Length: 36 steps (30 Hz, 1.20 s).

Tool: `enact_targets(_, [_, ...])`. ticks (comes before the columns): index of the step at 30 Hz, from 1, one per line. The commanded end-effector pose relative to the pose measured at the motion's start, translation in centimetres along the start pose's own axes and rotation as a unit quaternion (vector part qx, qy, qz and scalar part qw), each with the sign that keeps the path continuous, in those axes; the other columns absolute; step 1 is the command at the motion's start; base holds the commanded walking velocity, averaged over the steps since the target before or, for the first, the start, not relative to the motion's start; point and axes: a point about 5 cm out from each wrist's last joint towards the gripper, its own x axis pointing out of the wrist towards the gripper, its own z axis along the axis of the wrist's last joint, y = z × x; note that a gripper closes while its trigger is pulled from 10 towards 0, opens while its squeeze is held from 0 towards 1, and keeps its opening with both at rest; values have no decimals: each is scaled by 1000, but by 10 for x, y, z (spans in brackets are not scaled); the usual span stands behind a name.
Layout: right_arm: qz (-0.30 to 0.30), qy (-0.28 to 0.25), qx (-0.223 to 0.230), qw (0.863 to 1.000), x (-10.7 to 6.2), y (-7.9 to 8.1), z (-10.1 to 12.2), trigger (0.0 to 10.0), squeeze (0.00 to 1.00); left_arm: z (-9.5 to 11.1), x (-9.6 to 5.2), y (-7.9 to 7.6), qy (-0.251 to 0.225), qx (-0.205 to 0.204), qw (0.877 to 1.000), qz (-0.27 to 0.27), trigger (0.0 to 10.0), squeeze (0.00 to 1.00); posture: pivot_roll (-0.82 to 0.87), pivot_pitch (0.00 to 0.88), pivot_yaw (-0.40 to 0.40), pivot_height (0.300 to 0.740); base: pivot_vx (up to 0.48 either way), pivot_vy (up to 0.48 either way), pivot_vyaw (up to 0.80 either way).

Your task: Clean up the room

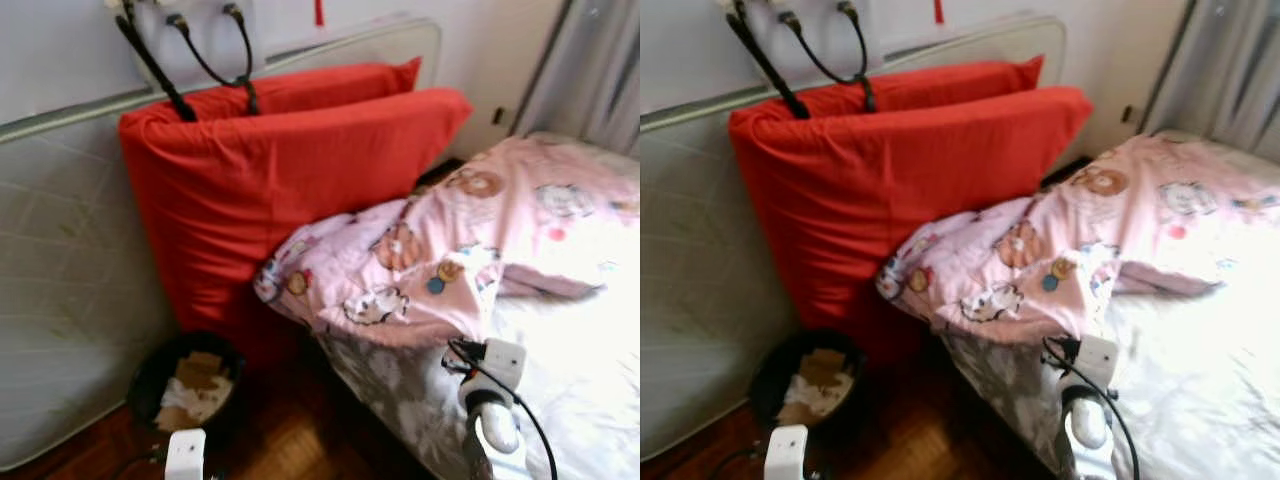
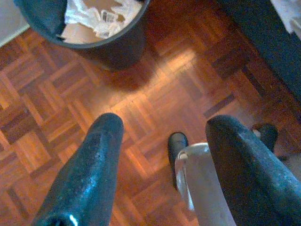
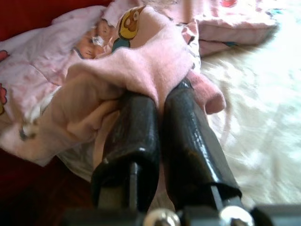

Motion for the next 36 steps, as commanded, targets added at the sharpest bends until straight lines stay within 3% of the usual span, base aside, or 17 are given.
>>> enact_targets(1, [-4,-24,0,1000,4,-1,10,10000,0,-5,-1,0,9,-1,1000,1,10000,0,-32,0,6,740,-300,0,0])
enact_targets(10, [21,-49,-5,999,4,5,18,10000,0,-4,-1,0,7,0,1000,3,10000,0,-31,0,1,740,-295,0,0])
enact_targets(24, [49,-76,-40,995,2,7,25,10000,0,-5,-1,1,12,5,1000,8,10000,0,-36,0,-5,740,0,0,0])
enact_targets(27, [42,-61,-46,996,2,3,20,10000,0,-5,-1,0,11,5,1000,8,10000,0,-33,0,-6,740,0,0,0])
enact_targets(29, [54,-1,-68,996,1,3,5,10000,0,-5,-1,0,12,7,1000,7,10000,0,-34,0,-6,740,0,0,0])
enact_targets(36, [66,84,-76,991,-6,0,-21,10000,0,-4,-1,0,10,8,1000,7,10000,0,-32,0,-6,740,0,0,0])
